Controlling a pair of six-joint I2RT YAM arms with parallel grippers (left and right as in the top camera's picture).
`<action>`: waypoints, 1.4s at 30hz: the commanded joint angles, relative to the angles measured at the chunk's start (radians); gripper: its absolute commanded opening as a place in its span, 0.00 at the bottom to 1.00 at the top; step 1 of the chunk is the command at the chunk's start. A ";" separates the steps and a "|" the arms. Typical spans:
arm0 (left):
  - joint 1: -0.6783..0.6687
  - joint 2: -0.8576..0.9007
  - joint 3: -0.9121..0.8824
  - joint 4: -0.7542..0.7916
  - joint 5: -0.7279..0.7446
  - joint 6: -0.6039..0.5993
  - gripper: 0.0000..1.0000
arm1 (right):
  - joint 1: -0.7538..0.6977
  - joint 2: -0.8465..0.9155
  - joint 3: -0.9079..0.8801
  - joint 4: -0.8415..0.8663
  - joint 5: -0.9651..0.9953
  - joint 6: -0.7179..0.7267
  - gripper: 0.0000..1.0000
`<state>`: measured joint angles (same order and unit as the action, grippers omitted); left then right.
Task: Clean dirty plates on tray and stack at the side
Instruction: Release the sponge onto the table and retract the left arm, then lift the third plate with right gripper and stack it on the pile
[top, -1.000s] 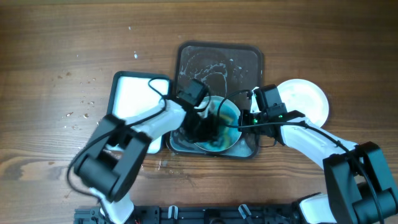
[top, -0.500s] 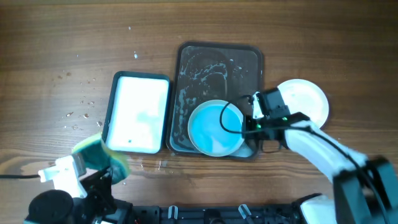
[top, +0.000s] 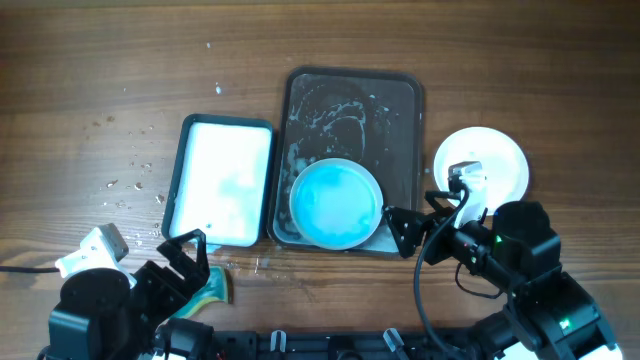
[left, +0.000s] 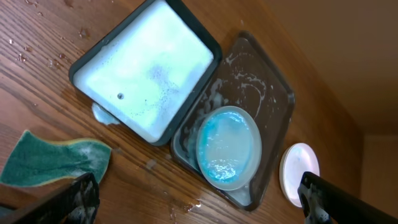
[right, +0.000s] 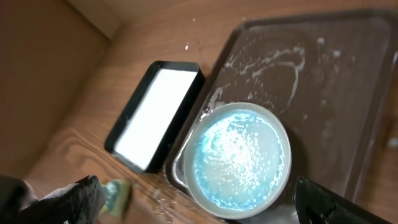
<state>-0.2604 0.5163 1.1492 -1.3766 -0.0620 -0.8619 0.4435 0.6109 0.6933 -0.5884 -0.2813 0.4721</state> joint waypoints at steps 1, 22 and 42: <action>0.005 0.006 -0.003 0.002 0.005 -0.035 1.00 | 0.004 0.018 0.010 -0.004 -0.016 0.192 1.00; 0.005 0.006 -0.003 0.002 0.005 -0.035 1.00 | 0.004 0.020 0.010 0.095 -0.169 0.053 1.00; 0.005 0.006 -0.003 0.002 0.005 -0.035 1.00 | -0.018 0.950 0.018 0.207 0.078 -0.061 0.05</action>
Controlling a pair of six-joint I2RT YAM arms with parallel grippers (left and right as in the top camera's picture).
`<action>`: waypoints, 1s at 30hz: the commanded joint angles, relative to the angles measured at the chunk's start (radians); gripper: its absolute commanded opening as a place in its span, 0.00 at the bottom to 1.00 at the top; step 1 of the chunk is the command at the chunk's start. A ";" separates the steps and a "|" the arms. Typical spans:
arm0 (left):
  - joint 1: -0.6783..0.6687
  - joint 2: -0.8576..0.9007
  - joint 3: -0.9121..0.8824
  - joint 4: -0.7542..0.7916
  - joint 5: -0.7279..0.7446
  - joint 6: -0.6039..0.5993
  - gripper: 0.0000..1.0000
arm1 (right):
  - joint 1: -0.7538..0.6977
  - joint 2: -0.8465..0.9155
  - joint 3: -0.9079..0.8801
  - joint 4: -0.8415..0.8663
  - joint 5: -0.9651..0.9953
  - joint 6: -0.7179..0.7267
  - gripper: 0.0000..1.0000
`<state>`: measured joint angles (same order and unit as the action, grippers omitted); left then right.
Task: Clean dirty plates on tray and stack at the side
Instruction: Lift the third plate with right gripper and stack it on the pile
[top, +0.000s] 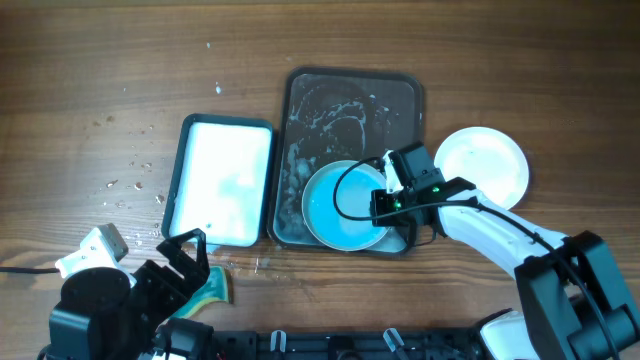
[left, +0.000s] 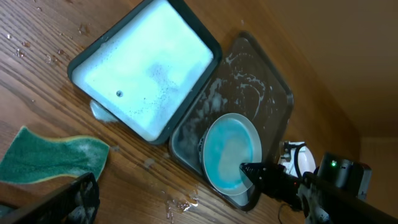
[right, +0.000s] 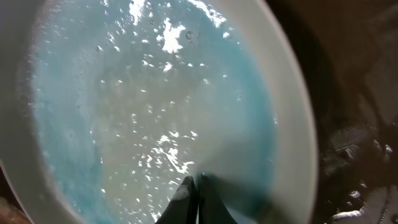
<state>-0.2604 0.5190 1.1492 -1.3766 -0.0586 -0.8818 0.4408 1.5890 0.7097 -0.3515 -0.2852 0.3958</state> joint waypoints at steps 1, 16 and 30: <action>0.005 0.004 -0.003 0.002 0.001 -0.015 1.00 | -0.017 -0.086 0.003 -0.038 0.054 -0.033 0.14; 0.005 0.004 -0.003 0.002 0.001 -0.015 1.00 | -0.017 0.033 -0.039 0.057 0.134 -0.071 0.05; 0.005 0.004 -0.003 0.002 0.001 -0.015 1.00 | 0.333 -0.396 0.176 0.037 0.828 -0.530 0.04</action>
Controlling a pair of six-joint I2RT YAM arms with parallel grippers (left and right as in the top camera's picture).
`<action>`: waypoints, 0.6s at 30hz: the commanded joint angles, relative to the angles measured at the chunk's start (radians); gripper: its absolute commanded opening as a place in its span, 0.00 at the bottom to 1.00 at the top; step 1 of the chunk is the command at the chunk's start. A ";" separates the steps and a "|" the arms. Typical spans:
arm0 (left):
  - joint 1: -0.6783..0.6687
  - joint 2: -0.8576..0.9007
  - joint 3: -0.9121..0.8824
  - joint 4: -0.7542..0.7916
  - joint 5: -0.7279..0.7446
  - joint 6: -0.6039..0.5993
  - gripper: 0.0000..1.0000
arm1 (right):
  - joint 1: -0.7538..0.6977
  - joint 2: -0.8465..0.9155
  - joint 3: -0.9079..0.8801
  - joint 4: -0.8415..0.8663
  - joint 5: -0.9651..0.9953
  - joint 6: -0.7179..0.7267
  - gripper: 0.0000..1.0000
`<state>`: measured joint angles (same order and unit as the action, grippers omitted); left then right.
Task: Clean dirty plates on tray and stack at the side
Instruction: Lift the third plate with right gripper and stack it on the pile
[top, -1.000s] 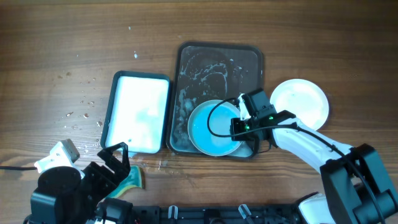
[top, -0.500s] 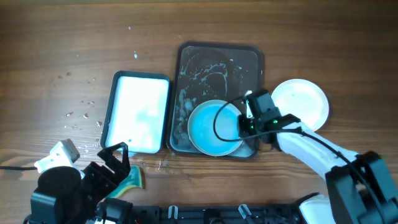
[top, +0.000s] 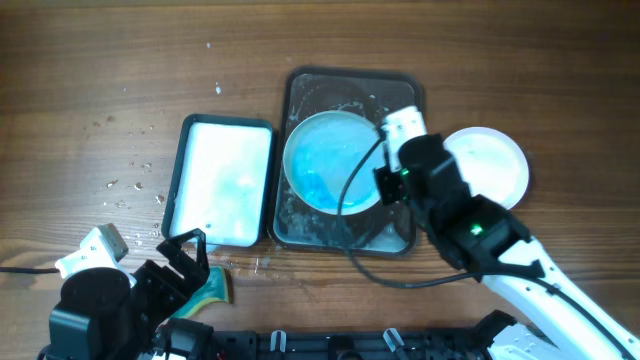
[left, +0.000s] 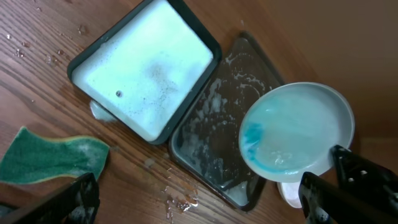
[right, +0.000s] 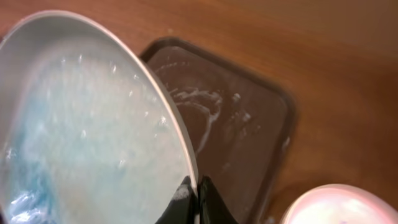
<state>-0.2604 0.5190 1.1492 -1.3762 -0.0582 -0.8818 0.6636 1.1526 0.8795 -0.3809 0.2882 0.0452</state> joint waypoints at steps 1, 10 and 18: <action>0.005 0.004 -0.003 0.002 0.001 -0.015 1.00 | 0.164 0.056 0.006 0.133 0.341 -0.254 0.04; 0.005 0.004 -0.003 0.002 0.001 -0.015 1.00 | 0.225 0.139 0.006 0.391 0.573 -0.390 0.04; 0.005 0.004 -0.003 0.002 0.001 -0.015 1.00 | -0.097 0.008 0.006 0.023 -0.132 0.212 0.04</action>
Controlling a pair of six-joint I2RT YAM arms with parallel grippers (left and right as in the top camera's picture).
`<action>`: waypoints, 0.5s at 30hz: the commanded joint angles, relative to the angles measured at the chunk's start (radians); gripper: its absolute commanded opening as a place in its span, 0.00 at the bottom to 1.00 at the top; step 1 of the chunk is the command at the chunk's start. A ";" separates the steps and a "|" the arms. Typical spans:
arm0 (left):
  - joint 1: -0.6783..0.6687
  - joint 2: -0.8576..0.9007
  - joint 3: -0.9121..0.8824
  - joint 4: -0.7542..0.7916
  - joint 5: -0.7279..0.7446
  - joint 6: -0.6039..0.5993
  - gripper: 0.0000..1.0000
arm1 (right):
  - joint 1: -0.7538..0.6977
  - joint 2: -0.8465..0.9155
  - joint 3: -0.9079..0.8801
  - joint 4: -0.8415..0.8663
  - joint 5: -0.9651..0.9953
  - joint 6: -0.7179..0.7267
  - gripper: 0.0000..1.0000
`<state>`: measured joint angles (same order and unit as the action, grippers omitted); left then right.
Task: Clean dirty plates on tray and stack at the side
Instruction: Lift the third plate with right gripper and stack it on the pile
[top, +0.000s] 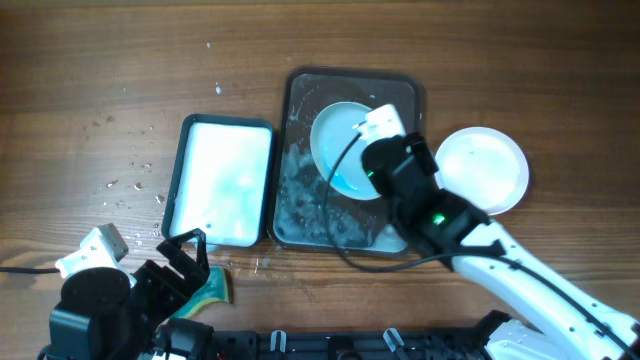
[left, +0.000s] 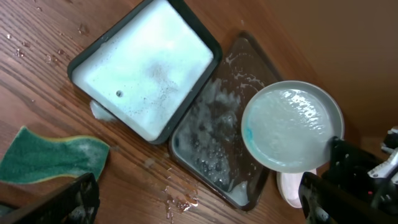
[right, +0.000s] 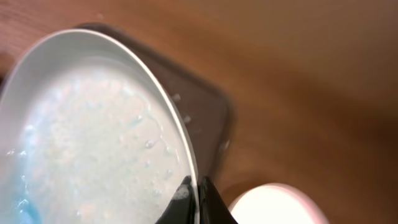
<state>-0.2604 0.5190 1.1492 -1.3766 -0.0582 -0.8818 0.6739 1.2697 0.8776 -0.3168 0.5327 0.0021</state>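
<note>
My right gripper (right: 194, 186) is shut on the rim of a wet white plate (top: 342, 150) with a blue smear (right: 93, 134), held tilted above the dark tray (top: 300, 215), whose floor holds foamy water (left: 208, 146). A clean white plate (top: 485, 170) lies on the table right of the tray (right: 273, 202). My left gripper (left: 193, 199) stands open near the table's front left, nothing between its fingers, with the green sponge (left: 53, 155) lying just ahead of it.
A dark basin of soapy water (top: 220, 180) sits left of the tray. Water drops (top: 130, 175) dot the wood at the left, and a small puddle (left: 180, 202) lies by the tray's near corner.
My right gripper has carried the plate to the right and tilted it more steeply. More foamy water now lies in the tray. The left arm has not moved.
The plate lay flat in the tray with blue soapy water in it and my right gripper open beside it. Then the gripper was shut on its rim. Then the plate was lifted and tilted over the tray, and now it is steeper with most liquid gone.
</note>
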 joint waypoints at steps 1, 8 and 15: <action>0.005 0.004 -0.003 0.002 0.001 -0.015 1.00 | -0.187 -0.151 0.008 -0.088 -0.445 0.335 0.04; 0.005 0.004 -0.003 0.002 0.001 -0.015 1.00 | -0.717 -0.051 -0.001 -0.290 -0.507 0.448 0.05; 0.005 0.004 -0.003 0.002 0.001 -0.015 1.00 | -1.006 0.285 -0.001 -0.277 -0.561 0.470 0.16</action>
<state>-0.2604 0.5190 1.1492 -1.3766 -0.0582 -0.8822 -0.2756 1.4895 0.8806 -0.5983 0.0036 0.4606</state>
